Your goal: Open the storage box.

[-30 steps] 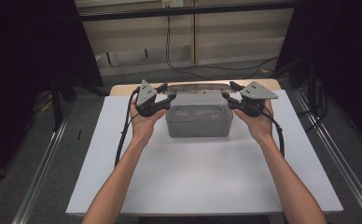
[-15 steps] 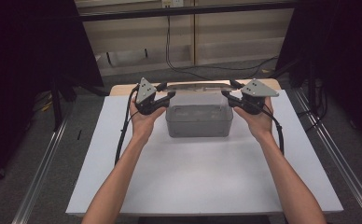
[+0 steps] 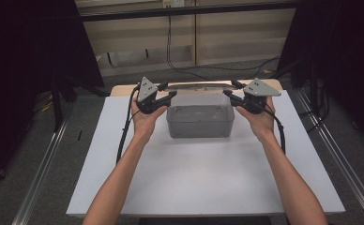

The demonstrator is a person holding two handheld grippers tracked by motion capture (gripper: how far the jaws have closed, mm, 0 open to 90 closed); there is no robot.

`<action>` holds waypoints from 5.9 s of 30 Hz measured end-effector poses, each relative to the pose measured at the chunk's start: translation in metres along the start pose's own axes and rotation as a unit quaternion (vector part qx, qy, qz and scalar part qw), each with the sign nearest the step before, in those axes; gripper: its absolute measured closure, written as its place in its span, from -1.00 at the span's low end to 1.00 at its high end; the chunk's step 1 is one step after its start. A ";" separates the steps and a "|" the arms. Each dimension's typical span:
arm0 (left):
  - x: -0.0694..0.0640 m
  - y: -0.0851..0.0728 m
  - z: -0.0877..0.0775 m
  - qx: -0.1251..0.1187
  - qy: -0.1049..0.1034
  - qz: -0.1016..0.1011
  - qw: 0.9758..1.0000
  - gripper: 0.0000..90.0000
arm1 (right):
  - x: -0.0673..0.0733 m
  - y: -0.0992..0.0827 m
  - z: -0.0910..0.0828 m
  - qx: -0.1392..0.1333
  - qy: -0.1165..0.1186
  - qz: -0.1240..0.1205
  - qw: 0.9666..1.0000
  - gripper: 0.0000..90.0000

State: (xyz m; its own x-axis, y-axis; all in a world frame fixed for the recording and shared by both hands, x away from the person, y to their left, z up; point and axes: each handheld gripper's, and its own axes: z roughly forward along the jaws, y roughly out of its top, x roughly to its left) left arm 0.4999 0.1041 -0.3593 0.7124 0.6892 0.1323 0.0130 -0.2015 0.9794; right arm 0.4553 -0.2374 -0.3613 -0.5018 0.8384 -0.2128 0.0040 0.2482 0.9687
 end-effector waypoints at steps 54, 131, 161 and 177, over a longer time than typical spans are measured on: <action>0.030 0.008 0.023 -0.013 0.000 -0.011 1.000 0.46 | -0.028 0.008 0.036 -0.031 0.003 0.038 0.999 0.19; 0.055 -0.008 0.061 -0.008 0.030 -0.029 0.999 0.61 | -0.052 -0.039 0.079 0.028 -0.007 0.094 0.995 0.40; 0.056 -0.022 0.071 0.021 0.034 -0.028 0.999 0.61 | -0.056 -0.043 0.086 0.030 -0.007 0.109 0.994 0.41; 0.057 -0.032 0.076 0.027 0.035 -0.062 0.997 0.61 | -0.056 -0.045 0.094 0.034 -0.007 0.127 0.991 0.35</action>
State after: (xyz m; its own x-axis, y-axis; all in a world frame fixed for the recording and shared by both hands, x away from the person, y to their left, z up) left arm 0.5935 0.0966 -0.3945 0.6523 0.7576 0.0225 0.1380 -0.1480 0.9793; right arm 0.5645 -0.2499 -0.4053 -0.4645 0.8849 0.0336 0.1872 0.0610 0.9804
